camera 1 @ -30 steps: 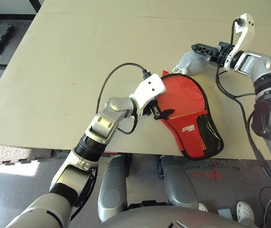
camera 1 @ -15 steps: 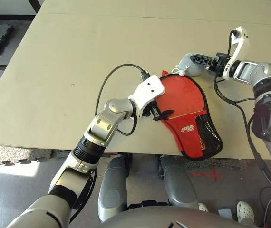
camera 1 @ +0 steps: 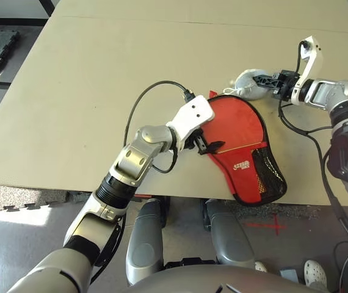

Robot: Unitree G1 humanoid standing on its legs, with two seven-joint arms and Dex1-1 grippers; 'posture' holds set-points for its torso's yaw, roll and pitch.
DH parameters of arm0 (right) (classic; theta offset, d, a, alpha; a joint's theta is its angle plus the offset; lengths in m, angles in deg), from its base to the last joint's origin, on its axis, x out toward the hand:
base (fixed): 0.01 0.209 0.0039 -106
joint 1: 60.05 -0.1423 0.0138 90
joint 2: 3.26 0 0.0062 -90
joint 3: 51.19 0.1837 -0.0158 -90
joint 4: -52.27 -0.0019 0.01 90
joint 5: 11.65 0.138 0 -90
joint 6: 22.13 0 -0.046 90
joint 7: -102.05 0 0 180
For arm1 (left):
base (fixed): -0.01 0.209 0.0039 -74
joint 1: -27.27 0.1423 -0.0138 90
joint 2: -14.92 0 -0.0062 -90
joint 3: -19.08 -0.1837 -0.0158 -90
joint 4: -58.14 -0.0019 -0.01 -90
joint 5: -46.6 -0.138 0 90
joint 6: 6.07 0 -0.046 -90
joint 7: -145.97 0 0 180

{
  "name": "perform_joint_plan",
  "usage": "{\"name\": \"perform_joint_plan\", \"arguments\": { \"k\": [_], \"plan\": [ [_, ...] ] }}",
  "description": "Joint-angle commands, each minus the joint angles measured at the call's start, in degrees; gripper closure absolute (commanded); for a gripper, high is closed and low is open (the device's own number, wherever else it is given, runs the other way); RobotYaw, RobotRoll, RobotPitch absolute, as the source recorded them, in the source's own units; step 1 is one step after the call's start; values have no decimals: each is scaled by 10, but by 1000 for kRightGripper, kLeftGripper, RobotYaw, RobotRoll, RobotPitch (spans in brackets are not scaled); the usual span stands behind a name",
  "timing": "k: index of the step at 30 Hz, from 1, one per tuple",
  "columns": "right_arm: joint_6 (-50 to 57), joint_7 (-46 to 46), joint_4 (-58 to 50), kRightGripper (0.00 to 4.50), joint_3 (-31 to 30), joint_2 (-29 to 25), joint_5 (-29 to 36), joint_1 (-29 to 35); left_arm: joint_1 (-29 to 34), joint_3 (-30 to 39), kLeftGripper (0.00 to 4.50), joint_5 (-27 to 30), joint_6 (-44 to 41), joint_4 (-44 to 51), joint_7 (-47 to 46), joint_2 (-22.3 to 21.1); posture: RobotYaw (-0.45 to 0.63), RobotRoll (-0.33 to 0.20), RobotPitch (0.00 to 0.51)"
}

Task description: Store the ping-pong paddle in its case and zip it.

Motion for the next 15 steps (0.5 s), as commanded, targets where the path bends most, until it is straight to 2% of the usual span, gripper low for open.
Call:
{"name": "perform_joint_plan", "arguments": {
  "k": [1, 10, 15],
  "plan": [
    [-6, -4, -1, 4285, -17, -33, -26, 8, 26, -30, 0, 0, -50, -43, 9, -6, -49, 0, 296],
    [-18, -57, -3, 4286, -64, -89, -68, -2, 20, -34, 0, 3, -49, -53, 10, -2, -64, 0, 290],
    [-8, -156, -8, 4288, -116, -126, -105, -7, 16, -34, 0, 3, -45, -59, 8, 1, -70, 0, 290]
  ]
}}
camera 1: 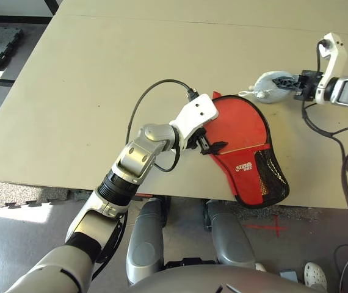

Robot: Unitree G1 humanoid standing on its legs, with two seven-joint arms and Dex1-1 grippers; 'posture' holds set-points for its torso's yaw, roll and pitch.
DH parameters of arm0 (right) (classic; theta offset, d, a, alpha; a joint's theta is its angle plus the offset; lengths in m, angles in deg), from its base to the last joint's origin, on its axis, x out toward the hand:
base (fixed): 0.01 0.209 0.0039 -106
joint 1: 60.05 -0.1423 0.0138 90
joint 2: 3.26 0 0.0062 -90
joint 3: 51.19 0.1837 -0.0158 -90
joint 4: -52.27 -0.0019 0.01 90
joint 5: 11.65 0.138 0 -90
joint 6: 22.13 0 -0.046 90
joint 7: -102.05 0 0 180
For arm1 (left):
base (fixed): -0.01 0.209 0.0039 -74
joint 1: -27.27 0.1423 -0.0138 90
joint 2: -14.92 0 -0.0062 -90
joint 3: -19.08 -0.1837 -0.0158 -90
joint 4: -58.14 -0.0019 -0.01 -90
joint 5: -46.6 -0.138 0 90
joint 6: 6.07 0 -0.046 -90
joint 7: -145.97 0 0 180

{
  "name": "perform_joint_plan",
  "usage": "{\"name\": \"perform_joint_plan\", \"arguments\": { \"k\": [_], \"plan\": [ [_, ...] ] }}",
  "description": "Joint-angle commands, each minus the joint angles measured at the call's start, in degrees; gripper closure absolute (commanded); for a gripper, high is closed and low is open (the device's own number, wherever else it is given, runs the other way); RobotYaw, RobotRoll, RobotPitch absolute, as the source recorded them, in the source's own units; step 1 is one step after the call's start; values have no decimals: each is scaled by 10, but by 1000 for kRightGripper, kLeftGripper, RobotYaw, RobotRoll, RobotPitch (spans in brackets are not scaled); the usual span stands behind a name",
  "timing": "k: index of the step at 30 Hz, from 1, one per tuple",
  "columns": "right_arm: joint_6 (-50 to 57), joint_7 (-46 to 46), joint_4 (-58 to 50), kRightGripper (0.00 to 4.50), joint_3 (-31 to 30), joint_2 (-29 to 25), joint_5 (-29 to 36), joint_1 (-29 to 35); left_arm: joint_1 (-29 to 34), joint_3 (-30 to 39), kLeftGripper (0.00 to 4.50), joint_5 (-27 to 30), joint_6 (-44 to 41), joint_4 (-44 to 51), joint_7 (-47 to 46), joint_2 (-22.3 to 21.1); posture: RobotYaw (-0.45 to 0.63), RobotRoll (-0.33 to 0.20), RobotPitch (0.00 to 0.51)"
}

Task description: Store the ping-pong paddle in its case and zip it.

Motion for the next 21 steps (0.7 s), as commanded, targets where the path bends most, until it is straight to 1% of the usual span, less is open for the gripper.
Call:
{"name": "perform_joint_plan", "arguments": {
  "k": [1, 4, 6, 8, 10, 12, 15, 18, 21],
  "plan": [
    [-2, -88, -11, 4288, -49, -41, -45, 2, 26, -26, 0, -3, -39, -53, 6, -5, -77, 0, 290],
    [-18, -205, -17, 4288, -108, -77, -87, 24, 25, -27, 0, -5, -35, -60, 4, -2, -85, 0, 288],
    [-29, -273, -22, 4290, -135, -95, -103, 40, 24, -27, 0, -6, -32, -66, 4, 0, -93, 0, 286],
    [-32, -311, -32, 4297, -161, -111, -94, 54, 21, -27, 0, -7, -31, -71, 3, 3, -99, 0, 285],
    [-30, -318, -49, 4299, -191, -123, -67, 68, 20, -27, 0, -7, -30, -75, 3, 5, -105, 0, 284],
    [-12, -318, -99, 4300, -241, -150, -3, 100, 17, -28, 0, -8, -28, -80, 4, 7, -112, 0, 283],
    [36, -318, -231, 4300, -330, -222, 129, 165, 13, -27, 0, -8, -25, -88, 5, 9, -122, 0, 282],
    [66, -318, -342, 4302, -396, -296, 235, 212, 10, -27, 0, -9, -22, -94, 6, 10, -127, 0, 283],
    [80, -318, -427, 4303, -440, -359, 312, 247, 7, -26, 0, -10, -19, -101, 5, 12, -134, 0, 284]
  ]
}}
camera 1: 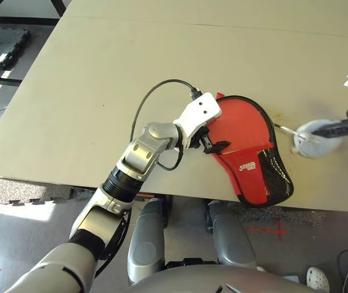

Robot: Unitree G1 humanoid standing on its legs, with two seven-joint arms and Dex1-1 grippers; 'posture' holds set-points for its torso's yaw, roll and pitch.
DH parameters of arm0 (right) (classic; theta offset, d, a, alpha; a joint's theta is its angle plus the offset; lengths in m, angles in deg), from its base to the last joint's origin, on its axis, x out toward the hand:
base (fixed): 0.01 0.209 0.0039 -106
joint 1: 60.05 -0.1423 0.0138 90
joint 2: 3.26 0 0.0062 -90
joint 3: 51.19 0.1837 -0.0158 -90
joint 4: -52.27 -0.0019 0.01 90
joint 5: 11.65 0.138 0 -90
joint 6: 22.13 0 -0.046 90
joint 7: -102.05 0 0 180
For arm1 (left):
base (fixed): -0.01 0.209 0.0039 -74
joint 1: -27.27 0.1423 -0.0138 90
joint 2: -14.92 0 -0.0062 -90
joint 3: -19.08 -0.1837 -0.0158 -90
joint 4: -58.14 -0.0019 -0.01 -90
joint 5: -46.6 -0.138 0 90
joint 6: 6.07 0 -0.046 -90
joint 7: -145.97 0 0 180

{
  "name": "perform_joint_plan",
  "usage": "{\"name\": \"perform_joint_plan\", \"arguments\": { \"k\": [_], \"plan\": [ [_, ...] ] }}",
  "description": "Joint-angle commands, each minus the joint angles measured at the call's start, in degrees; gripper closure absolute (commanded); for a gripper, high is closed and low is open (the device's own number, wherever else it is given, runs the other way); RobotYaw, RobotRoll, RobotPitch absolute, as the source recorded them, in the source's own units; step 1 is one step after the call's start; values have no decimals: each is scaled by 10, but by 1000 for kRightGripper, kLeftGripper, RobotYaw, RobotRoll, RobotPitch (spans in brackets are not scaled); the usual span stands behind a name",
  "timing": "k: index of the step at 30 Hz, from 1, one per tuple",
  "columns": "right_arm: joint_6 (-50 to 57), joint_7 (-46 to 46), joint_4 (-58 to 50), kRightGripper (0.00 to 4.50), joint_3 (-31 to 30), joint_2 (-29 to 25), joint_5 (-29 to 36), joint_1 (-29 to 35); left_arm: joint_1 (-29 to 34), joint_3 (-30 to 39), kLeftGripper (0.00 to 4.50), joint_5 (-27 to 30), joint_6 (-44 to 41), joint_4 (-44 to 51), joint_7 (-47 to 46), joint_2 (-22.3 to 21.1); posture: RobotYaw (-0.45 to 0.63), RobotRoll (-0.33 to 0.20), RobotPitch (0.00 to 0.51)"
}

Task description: Store the ping-pong paddle in its case and zip it.

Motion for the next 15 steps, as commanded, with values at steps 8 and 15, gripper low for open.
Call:
{"name": "perform_joint_plan", "arguments": {
  "k": [8, 15],
  "plan": [
    [13, -2, -245, 4303, -82, -149, 174, 134, 23, -25, 0, -14, -24, -72, -4, 3, -136, 0, 281],
    [0, -2, -250, 4305, -59, -147, 164, 168, 22, -23, 0, -17, -19, -80, -5, 5, -140, 0, 279]
  ]
}}
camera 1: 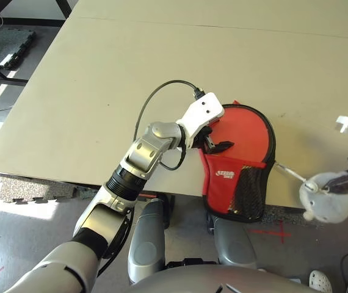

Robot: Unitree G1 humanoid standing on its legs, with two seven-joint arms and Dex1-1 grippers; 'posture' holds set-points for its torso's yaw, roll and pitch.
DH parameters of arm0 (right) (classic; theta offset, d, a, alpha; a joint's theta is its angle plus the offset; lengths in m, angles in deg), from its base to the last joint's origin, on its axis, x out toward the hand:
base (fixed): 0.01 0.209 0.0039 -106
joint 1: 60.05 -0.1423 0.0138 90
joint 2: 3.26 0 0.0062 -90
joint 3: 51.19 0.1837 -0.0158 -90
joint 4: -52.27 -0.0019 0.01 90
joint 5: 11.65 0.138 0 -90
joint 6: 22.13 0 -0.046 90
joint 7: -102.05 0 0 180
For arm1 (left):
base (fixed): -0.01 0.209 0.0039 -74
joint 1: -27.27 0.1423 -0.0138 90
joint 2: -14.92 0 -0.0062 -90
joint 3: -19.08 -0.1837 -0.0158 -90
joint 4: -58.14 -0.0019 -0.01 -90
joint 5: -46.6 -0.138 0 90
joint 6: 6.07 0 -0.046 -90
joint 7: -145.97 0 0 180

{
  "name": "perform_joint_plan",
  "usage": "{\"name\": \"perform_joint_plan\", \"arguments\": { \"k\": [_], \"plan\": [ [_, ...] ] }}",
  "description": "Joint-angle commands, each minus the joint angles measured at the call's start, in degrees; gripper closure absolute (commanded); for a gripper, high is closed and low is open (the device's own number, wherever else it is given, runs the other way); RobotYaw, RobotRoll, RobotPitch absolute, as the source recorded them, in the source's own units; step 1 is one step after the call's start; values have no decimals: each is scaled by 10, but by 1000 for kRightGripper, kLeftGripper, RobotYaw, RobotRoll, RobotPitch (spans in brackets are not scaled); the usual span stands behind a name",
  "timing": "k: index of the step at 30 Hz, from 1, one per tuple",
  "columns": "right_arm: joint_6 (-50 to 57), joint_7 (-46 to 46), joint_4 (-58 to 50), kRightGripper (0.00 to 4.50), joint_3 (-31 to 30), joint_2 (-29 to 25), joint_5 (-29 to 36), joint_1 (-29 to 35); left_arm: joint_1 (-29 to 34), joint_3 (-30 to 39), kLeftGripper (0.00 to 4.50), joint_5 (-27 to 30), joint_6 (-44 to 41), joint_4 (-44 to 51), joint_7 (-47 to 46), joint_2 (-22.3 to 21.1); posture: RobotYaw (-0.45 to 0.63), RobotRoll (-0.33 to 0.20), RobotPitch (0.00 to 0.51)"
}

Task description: Store the ping-pong paddle in its case and zip it.

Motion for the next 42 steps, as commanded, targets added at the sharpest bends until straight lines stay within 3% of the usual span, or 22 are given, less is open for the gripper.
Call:
{"name": "perform_joint_plan", "arguments": {
  "k": [1, 7, 15, 19, 20, 26, 30, 35, 42],
  "plan": [
    [0, -6, 22, 4305, 7, -3, -20, 7, 29, -19, 0, -17, -29, -61, -7, -11, -139, 0, 279],
    [7, -6, 23, 4305, 18, 3, -20, 8, 30, -18, 0, -18, -29, -61, -9, -12, -138, 0, 282],
    [8, -6, -68, 4306, 35, -30, 8, 95, 33, -14, 0, -19, -33, -63, -19, -9, -138, 0, 285],
    [12, -6, -30, 4306, 68, -3, -32, 90, 31, -11, 0, -18, -34, -58, -18, -11, -146, 0, 285],
    [16, -6, -18, 3569, 75, 0, -31, 78, 28, -7, 0, -13, -37, -50, -14, -13, -147, 0, 285],
    [12, -6, 73, 1406, 104, 13, -26, -24, -8, 59, 0, 49, -83, 36, 24, -51, -149, 0, 282],
    [1, -6, 220, 29, 143, 100, -91, -113, -37, 141, 0, 87, -85, 57, 20, -86, -139, 0, 280],
    [-79, 110, 390, 29, 261, 229, -154, -180, -62, 257, 0, 96, -23, -1, -51, -98, -116, 0, 280],
    [-243, 340, 511, 29, 432, 339, -188, -208, -62, 377, 0, 75, 118, -112, -196, -112, -58, 0, 289]
  ]
}}
